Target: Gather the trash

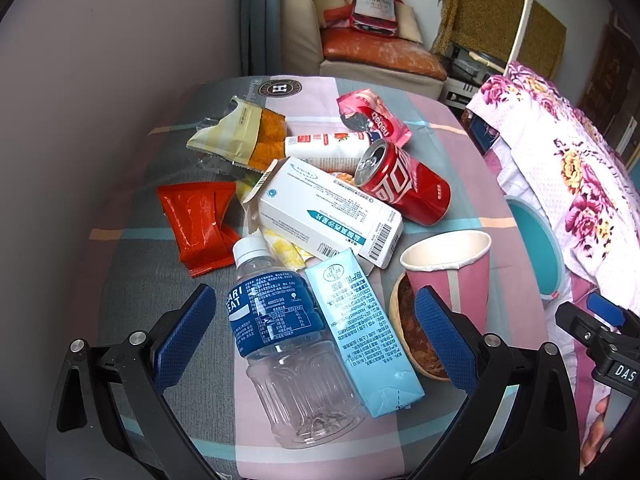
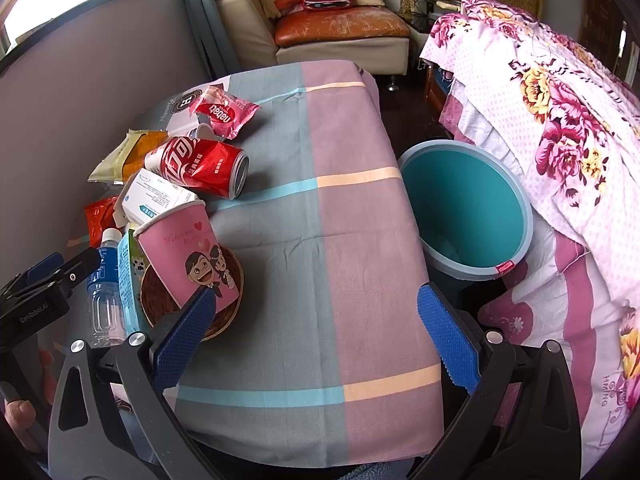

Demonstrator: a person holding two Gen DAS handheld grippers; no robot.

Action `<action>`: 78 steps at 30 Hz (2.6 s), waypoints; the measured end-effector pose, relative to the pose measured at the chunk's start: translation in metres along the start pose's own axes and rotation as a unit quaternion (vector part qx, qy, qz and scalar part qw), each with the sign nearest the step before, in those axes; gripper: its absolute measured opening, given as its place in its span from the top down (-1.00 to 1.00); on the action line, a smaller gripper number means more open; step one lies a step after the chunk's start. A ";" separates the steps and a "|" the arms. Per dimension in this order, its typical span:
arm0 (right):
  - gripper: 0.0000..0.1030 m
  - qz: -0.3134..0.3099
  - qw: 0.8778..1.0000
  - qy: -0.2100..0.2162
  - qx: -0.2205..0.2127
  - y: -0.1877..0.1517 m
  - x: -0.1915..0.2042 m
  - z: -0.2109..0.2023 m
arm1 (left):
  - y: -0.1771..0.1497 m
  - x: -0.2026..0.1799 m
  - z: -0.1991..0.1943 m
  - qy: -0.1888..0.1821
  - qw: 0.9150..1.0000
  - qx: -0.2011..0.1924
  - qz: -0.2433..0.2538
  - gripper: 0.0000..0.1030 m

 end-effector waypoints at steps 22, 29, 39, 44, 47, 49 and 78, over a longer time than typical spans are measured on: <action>-0.88 -0.011 1.000 0.007 0.015 0.000 0.006 0.004 | -0.004 0.010 0.002 -0.005 1.000 0.020 -0.016 -0.94; -0.88 -0.033 0.999 0.018 0.018 0.002 0.015 0.005 | -0.012 0.034 0.006 -0.009 0.998 0.045 -0.049 -0.94; -0.88 -0.060 0.996 0.055 0.042 -0.001 0.042 0.015 | -0.037 0.043 0.027 0.021 0.995 0.092 -0.031 -0.94; -0.87 -0.088 0.992 0.072 0.044 0.003 0.066 0.017 | -0.047 0.052 0.036 0.022 0.994 0.106 -0.030 -0.92; -0.70 -0.106 0.990 0.080 0.054 0.006 0.079 0.020 | -0.049 0.063 0.034 0.017 0.994 0.100 -0.035 -0.68; -0.54 -0.116 0.988 0.085 0.063 0.008 0.089 0.024 | -0.049 0.066 0.033 0.010 0.994 0.102 -0.033 -0.53; -0.10 -0.132 0.981 0.130 0.063 0.033 0.124 0.032 | -0.030 0.082 0.004 -0.012 0.997 0.079 -0.016 -0.29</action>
Point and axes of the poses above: each gripper's, at about its wrist camera, not at the fingertips, and z roughly the way its jaws point, x to its left, y to its top, the point moved 5 cm from there along z, roughly the way its jaws point, and after that the axes turned 5 degrees about -y, right-handed, at the moved point
